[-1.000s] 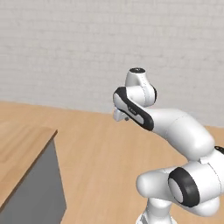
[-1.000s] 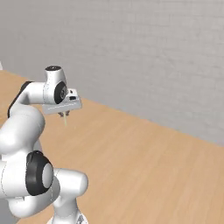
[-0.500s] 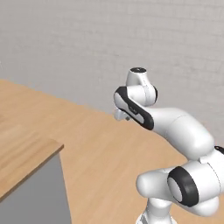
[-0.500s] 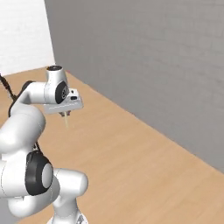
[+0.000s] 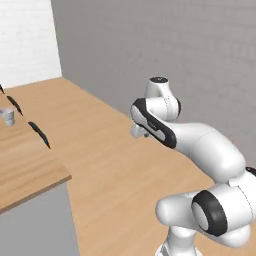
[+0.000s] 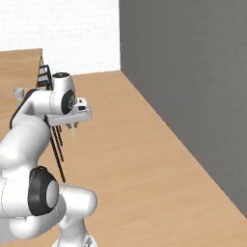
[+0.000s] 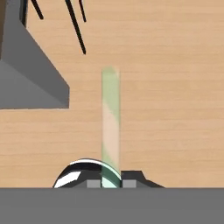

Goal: Take a straw from the drawer in front and place it inside the glass cup on the dining counter.

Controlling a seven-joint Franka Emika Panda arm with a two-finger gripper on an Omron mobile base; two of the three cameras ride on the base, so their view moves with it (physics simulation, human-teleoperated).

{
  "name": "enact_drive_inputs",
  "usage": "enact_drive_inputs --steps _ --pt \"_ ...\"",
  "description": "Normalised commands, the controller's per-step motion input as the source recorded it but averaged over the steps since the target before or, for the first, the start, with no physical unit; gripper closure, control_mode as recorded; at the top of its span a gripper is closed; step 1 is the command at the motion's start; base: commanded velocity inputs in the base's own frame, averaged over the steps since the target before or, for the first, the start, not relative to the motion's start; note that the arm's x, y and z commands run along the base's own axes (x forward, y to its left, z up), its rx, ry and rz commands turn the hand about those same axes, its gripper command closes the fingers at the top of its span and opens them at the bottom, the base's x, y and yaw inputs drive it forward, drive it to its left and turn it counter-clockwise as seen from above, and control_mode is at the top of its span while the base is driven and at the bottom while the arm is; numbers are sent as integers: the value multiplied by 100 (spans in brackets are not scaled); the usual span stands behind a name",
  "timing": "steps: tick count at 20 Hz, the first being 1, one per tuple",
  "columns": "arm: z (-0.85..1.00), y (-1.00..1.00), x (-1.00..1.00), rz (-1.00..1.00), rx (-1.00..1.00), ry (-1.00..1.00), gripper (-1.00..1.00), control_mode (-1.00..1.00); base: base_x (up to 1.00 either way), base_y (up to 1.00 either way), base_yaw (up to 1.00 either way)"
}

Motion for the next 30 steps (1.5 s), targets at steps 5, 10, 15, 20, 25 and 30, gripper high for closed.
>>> enact_drive_inputs --steps 5,10,15,20,25,30 --pt "0 0 0 0 0 0 100 100 82 -45 61" --pt "0 0 0 0 0 0 100 100 82 -43 62" --pt "0 0 0 0 0 0 100 100 77 -57 60" --pt "0 0 0 0 0 0 100 100 60 -71 57" --pt "0 0 0 0 0 0 100 100 54 -72 56" --pt "0 0 0 0 0 0 100 100 49 -73 55"
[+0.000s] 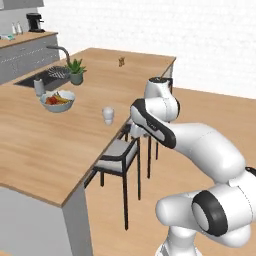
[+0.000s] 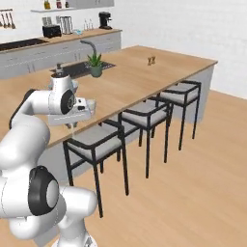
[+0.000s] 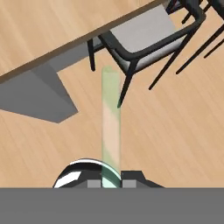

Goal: Take a straw from the drawer in front and place it inside the glass cup on the dining counter.

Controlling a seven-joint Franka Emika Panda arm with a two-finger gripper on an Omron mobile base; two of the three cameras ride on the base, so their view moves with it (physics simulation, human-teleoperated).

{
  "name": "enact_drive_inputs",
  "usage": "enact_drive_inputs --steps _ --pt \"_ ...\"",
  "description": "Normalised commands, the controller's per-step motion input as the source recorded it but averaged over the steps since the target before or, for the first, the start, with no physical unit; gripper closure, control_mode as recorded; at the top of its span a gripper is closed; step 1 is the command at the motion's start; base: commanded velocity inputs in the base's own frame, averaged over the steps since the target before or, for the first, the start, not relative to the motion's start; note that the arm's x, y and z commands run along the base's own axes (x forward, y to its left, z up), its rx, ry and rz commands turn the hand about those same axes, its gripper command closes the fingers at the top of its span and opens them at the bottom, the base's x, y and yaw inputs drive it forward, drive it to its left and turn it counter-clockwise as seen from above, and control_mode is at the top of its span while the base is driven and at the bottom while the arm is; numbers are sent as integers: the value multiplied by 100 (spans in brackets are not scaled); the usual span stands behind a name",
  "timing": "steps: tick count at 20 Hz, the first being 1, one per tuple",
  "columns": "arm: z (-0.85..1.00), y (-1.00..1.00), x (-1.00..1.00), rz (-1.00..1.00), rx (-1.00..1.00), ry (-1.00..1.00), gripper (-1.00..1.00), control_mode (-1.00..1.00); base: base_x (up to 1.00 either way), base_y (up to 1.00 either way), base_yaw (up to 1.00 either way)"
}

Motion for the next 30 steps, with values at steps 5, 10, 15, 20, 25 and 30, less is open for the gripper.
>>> enact_drive_inputs --steps 5,10,15,20,25,30 --pt "0 0 0 0 0 0 100 100 44 -73 55" --pt "0 0 0 0 0 0 100 100 34 -75 56" --pt "0 0 0 0 0 0 100 100 32 -78 55" --pt "0 0 0 0 0 0 100 100 40 -82 52" --pt "0 0 0 0 0 0 100 100 71 -73 43" --pt "0 0 0 0 0 0 100 100 100 -21 22"
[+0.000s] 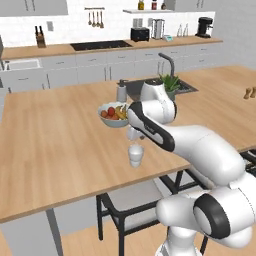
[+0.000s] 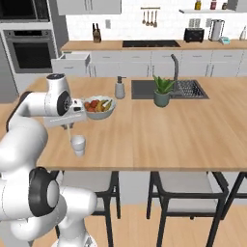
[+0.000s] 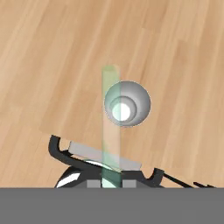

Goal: Take a straw from the drawer in front and place it inside the glass cup on the dining counter.

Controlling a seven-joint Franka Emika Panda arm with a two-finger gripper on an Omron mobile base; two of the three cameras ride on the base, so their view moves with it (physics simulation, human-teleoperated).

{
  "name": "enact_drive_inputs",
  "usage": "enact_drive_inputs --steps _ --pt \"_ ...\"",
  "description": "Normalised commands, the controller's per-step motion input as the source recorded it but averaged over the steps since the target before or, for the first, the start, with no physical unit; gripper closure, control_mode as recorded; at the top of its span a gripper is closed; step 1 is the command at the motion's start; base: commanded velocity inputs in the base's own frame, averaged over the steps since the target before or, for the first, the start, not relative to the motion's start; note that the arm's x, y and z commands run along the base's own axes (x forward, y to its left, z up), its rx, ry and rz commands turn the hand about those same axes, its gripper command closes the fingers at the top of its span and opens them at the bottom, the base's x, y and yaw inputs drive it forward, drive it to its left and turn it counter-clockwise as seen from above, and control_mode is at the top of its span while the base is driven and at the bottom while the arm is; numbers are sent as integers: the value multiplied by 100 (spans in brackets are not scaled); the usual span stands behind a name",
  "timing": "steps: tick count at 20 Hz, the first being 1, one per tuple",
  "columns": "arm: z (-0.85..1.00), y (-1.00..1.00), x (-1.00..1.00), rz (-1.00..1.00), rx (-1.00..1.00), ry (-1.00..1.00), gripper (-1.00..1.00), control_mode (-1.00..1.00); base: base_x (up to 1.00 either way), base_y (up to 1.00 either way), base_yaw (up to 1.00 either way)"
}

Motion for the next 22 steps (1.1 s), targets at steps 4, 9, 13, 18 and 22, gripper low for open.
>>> enact_drive_inputs --steps 4,9,13,18,22 --pt "0 0 0 0 0 0 100 100 97 -2 11" --pt "20 -19 16 25 31 -1 100 -100 0 0 0" --pt "7 -29 0 38 35 -9 100 -100 0 0 0" --pt "0 -4 0 42 37 -12 100 -100 0 0 0" --pt "0 0 7 42 37 -12 100 -100 0 0 0"
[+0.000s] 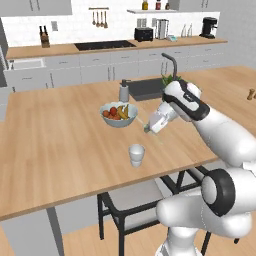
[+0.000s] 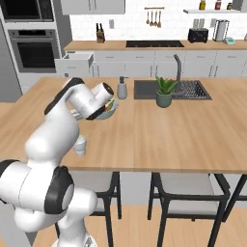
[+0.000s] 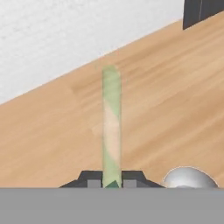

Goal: Take a straw from the drawer in front and place it inside the glass cup on the dining counter.

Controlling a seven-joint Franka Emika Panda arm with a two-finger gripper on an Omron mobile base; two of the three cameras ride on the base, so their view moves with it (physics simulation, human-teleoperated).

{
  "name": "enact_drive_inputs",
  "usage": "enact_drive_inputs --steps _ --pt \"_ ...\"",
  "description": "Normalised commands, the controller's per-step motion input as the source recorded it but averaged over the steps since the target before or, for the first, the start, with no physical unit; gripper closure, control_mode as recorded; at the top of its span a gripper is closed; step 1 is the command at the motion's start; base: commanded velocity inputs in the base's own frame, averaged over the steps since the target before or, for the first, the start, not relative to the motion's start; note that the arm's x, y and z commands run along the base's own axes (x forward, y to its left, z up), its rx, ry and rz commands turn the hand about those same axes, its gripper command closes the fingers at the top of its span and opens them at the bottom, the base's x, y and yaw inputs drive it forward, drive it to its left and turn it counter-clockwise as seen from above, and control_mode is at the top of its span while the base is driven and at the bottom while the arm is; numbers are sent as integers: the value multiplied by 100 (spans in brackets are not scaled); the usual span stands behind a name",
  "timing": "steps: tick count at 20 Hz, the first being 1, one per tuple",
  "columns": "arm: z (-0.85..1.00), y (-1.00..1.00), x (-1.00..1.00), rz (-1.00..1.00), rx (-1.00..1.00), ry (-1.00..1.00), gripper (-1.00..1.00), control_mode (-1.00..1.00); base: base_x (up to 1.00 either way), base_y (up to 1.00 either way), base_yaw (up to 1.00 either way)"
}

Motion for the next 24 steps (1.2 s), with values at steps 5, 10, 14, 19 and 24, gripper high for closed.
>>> enact_drive_inputs --steps 5,10,14,19,24 --pt "0 19 10 35 33 -7 100 -100 0 0 0" --pt "-5 9 46 22 32 -5 100 -100 0 0 0" --pt "-25 0 60 12 22 0 100 -100 0 0 0" --pt "-41 7 46 1 15 9 100 -100 0 0 0" --pt "-35 6 65 0 5 14 100 -100 0 0 0"
